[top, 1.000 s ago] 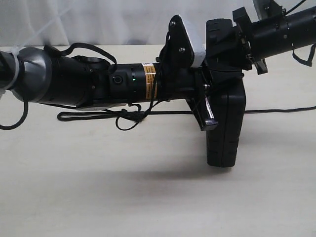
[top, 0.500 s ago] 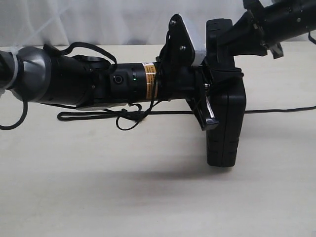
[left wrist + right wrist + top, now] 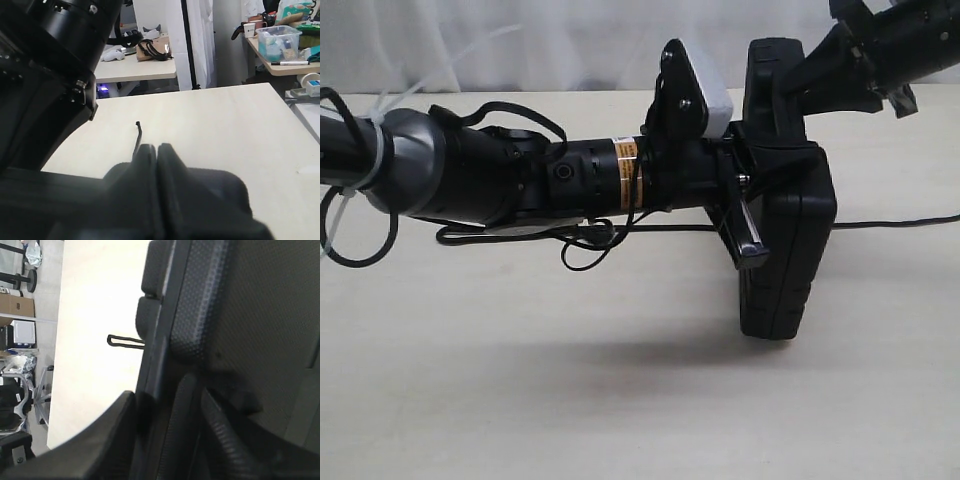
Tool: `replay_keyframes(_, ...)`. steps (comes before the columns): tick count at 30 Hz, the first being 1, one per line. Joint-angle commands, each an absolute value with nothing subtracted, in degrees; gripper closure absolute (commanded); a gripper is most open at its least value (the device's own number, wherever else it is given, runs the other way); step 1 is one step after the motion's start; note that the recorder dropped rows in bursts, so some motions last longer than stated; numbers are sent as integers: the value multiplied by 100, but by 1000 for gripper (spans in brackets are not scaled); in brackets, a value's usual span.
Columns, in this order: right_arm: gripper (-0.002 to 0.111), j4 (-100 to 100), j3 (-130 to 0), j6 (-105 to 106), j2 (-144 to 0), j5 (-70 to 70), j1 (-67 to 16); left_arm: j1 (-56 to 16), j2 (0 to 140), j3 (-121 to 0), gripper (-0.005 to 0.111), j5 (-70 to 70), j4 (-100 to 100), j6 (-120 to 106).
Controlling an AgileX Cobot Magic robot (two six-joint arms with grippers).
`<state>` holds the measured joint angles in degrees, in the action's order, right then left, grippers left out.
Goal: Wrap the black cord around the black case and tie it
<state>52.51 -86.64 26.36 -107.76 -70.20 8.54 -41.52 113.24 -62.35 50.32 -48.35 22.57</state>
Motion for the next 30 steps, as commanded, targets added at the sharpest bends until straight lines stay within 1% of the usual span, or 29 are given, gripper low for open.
replay_keyframes(1, 68, 5142, -8849, 2605, -10753, -6996, 882, -4207, 11608, -6083, 107, 4298, -5286, 2264)
replay_keyframes(4, 68, 4976, -9152, 2471, -10729, -6996, 882, -4207, 11608, -6083, 107, 4271, -5286, 2264)
replay_keyframes(10, 68, 3642, -9429, 1720, -10583, -6996, 696, -4207, 11608, -6083, 107, 4234, -5286, 2249)
replay_keyframes(21, 68, 3048, -9713, 1252, -10141, -6996, 513, -4207, 11608, -6083, 107, 4234, -5286, 2249)
replay_keyframes(24, 68, 2488, -9713, 982, -10117, -6996, 239, -4207, 11608, -6083, 107, 4234, -5286, 2249)
replay_keyframes(28, 68, 1759, -9713, 691, -10117, -6996, -323, -4207, 11608, -6083, 107, 4234, -5286, 2249)
replay_keyframes(30, 64, 1569, -9713, 516, -10117, -6996, -532, -4207, 11608, -6083, 107, 4234, -5286, 2249)
